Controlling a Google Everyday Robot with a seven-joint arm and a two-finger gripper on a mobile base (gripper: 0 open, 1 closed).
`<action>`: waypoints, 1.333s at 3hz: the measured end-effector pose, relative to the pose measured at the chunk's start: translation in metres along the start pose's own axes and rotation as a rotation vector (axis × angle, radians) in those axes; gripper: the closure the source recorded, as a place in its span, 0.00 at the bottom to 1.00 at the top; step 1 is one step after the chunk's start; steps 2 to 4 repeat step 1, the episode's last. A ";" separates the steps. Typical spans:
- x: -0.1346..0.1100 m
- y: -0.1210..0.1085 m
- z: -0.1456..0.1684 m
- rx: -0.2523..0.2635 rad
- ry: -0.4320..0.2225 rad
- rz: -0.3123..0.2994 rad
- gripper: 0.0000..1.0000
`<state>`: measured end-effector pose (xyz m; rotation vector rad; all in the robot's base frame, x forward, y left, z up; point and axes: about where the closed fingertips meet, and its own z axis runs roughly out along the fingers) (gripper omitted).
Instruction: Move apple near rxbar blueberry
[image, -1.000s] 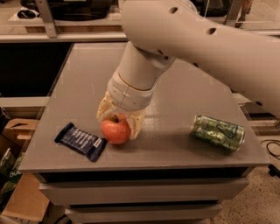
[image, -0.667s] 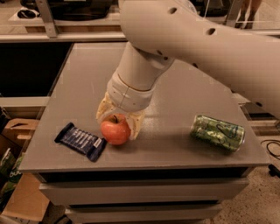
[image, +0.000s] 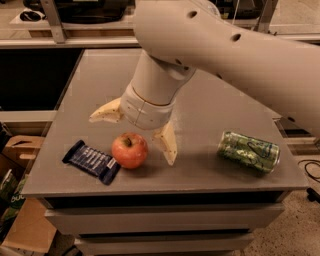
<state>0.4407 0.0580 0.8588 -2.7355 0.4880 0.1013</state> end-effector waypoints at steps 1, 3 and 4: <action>-0.001 -0.002 -0.001 0.000 -0.013 -0.006 0.00; -0.001 -0.002 -0.001 0.000 -0.013 -0.006 0.00; -0.001 -0.002 -0.001 0.000 -0.013 -0.006 0.00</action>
Offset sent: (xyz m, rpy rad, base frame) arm 0.0000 0.0000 0.0000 0.0000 0.0000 0.0000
